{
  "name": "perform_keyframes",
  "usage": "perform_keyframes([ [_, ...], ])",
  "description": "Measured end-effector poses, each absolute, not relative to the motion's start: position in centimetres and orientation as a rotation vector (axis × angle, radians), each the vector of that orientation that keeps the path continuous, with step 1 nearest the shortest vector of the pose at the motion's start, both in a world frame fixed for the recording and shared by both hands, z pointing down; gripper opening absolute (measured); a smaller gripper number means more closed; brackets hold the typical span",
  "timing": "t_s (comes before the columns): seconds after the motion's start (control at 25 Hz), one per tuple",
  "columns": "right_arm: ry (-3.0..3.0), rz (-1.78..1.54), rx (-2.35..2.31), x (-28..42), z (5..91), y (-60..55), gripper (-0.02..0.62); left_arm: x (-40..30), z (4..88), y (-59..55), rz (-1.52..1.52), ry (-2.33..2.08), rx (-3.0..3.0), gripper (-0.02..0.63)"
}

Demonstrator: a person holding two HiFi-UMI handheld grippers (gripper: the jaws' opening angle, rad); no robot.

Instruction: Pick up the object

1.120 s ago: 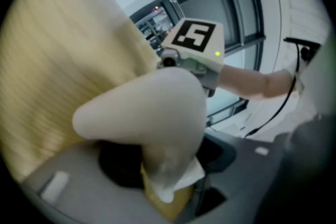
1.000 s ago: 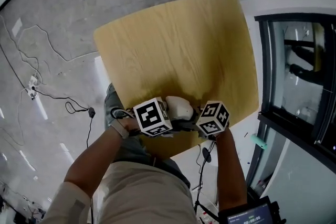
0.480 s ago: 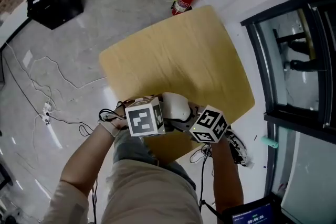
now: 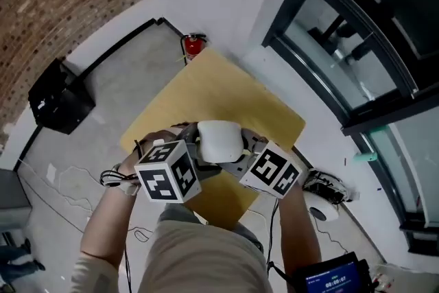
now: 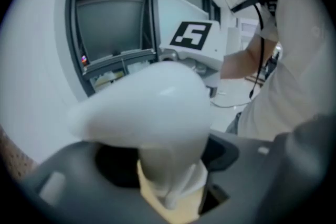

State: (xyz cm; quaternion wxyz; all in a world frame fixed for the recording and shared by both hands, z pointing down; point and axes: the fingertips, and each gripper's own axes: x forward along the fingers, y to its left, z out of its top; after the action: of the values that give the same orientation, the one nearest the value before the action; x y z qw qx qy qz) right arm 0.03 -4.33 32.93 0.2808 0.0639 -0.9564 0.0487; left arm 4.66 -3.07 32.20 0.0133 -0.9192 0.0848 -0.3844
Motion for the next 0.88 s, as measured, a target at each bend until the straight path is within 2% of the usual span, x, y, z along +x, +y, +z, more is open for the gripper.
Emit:
perform_keyframes([
  [0.48,-2.464,-0.124,0.864,16.0,22.1,-4.0,0.143,19.6,22.1,-0.9,-0.930,-0.140,-2.479,0.315],
  [0.68,-2.366,-0.180,1.050,19.9,20.2,-2.9,0.142,22.7,20.4,0.7,-0.820,-0.246,-2.387,0.316],
  [0.88,-2.332,-0.195,1.121,20.8,19.9,-3.5,0.143,23.4,20.2,0.2,-0.801,-0.283,-2.343,0.316],
])
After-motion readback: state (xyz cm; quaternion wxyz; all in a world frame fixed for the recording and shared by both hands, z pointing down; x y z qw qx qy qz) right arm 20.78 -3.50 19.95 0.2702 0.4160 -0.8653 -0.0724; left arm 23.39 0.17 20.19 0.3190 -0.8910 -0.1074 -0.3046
